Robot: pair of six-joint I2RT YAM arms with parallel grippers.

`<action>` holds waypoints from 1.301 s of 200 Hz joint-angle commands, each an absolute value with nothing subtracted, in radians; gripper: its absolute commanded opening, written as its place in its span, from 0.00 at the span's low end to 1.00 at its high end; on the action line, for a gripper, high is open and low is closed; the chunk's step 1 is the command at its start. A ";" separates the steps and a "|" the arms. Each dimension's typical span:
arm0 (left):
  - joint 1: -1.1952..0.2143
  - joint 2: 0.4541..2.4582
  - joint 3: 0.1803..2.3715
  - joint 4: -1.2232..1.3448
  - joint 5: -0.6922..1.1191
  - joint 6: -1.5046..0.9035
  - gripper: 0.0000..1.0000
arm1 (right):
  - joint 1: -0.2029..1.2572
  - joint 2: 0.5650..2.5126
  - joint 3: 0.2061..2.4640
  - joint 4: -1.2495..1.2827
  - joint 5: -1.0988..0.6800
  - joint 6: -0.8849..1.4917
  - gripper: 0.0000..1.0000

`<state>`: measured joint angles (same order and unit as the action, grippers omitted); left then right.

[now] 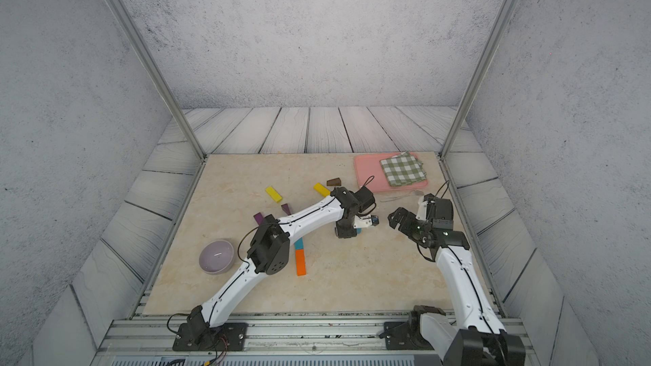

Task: Assemble a small pinwheel with building blocks
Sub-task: Assemble the building block at the center of the board, then pick up the building block from the center of the board.

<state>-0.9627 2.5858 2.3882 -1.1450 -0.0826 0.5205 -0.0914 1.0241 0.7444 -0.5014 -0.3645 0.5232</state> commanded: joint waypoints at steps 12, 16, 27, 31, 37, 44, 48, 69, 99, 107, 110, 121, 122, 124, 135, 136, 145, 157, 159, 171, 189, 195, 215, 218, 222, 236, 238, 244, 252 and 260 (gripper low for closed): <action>-0.966 2.592 2.398 -1.175 -0.091 0.497 0.42 | -0.097 1.026 0.733 -0.490 -0.382 0.520 0.99; -0.967 2.588 2.397 -1.172 -0.093 0.494 0.44 | -0.098 1.027 0.731 -0.489 -0.382 0.521 0.99; -0.966 2.580 2.397 -1.169 -0.097 0.491 0.49 | -0.098 1.025 0.730 -0.488 -0.386 0.522 0.99; -0.966 2.577 2.397 -1.167 -0.097 0.489 0.51 | -0.098 1.025 0.729 -0.487 -0.388 0.523 0.99; -0.966 2.573 2.398 -1.165 -0.098 0.486 0.52 | -0.098 1.025 0.730 -0.489 -0.390 0.523 0.99; -0.968 2.570 2.398 -1.166 -0.098 0.484 0.54 | -0.098 1.023 0.730 -0.489 -0.393 0.522 0.99; -0.966 2.568 2.398 -1.163 -0.099 0.483 0.56 | -0.097 1.022 0.730 -0.489 -0.392 0.523 0.99; -0.967 2.552 2.404 -1.168 -0.102 0.474 0.66 | -0.098 1.018 0.729 -0.488 -0.396 0.522 0.99; -0.965 2.505 2.399 -1.186 -0.101 0.459 0.96 | -0.098 1.020 0.729 -0.491 -0.400 0.522 0.99; -0.965 2.465 2.396 -1.193 -0.103 0.455 0.96 | -0.098 1.020 0.730 -0.489 -0.405 0.523 0.99; -0.965 2.459 2.395 -1.196 -0.104 0.452 0.96 | -0.097 1.019 0.730 -0.489 -0.405 0.523 0.99; -0.963 2.429 2.381 -1.200 -0.108 0.444 0.96 | -0.097 1.020 0.728 -0.488 -0.406 0.524 0.99; -0.962 2.426 2.379 -1.199 -0.109 0.444 0.96 | -0.097 1.020 0.728 -0.487 -0.406 0.524 0.99; -0.961 2.421 2.375 -1.199 -0.110 0.442 0.96 | -0.098 1.019 0.727 -0.487 -0.407 0.524 0.99; -0.956 2.383 2.346 -1.189 -0.119 0.431 0.96 | -0.098 1.019 0.725 -0.485 -0.410 0.522 0.99; -0.956 2.379 2.342 -1.187 -0.119 0.429 0.96 | -0.098 1.019 0.725 -0.485 -0.411 0.522 0.99; -0.948 2.340 2.312 -1.171 -0.134 0.408 0.96 | -0.098 1.019 0.725 -0.484 -0.414 0.516 0.99; -0.924 2.270 2.251 -1.147 -0.108 0.370 0.96 | -0.097 1.013 0.723 -0.483 -0.427 0.491 0.99; -0.916 2.256 2.236 -1.143 -0.100 0.360 0.96 | -0.097 1.012 0.723 -0.483 -0.426 0.488 0.99; -0.868 2.155 2.135 -1.076 -0.076 0.275 0.96 | -0.098 0.995 0.721 -0.481 -0.419 0.470 0.99; -0.751 1.964 1.928 -0.936 -0.031 0.093 0.96 | -0.098 0.975 0.715 -0.481 -0.411 0.450 0.99; -0.704 1.896 1.857 -0.884 -0.043 0.008 0.96 | -0.098 0.970 0.714 -0.478 -0.413 0.445 0.99; -0.493 1.708 1.627 -0.793 -0.003 -0.325 0.96 | -0.098 0.979 0.714 -0.462 -0.442 0.435 0.99; -0.454 1.684 1.581 -0.782 0.013 -0.375 0.96 | -0.098 0.982 0.712 -0.460 -0.452 0.433 0.99; -0.409 1.655 1.521 -0.761 0.037 -0.439 0.96 | -0.098 0.985 0.713 -0.454 -0.459 0.433 0.99; -0.215 1.591 1.347 -0.720 0.164 -0.579 0.96 | -0.098 0.994 0.715 -0.447 -0.479 0.431 0.99; -0.192 1.585 1.330 -0.714 0.178 -0.592 0.96 | -0.098 0.995 0.714 -0.445 -0.483 0.431 0.99; -0.140 1.574 1.267 -0.698 0.190 -0.626 0.96 | -0.097 0.996 0.712 -0.438 -0.489 0.431 0.99; -0.102 1.577 1.217 -0.697 0.179 -0.644 0.96 | -0.098 0.996 0.710 -0.434 -0.492 0.432 0.99; -0.089 1.592 1.203 -0.709 0.154 -0.644 0.96 | -0.098 0.995 0.708 -0.432 -0.493 0.430 0.99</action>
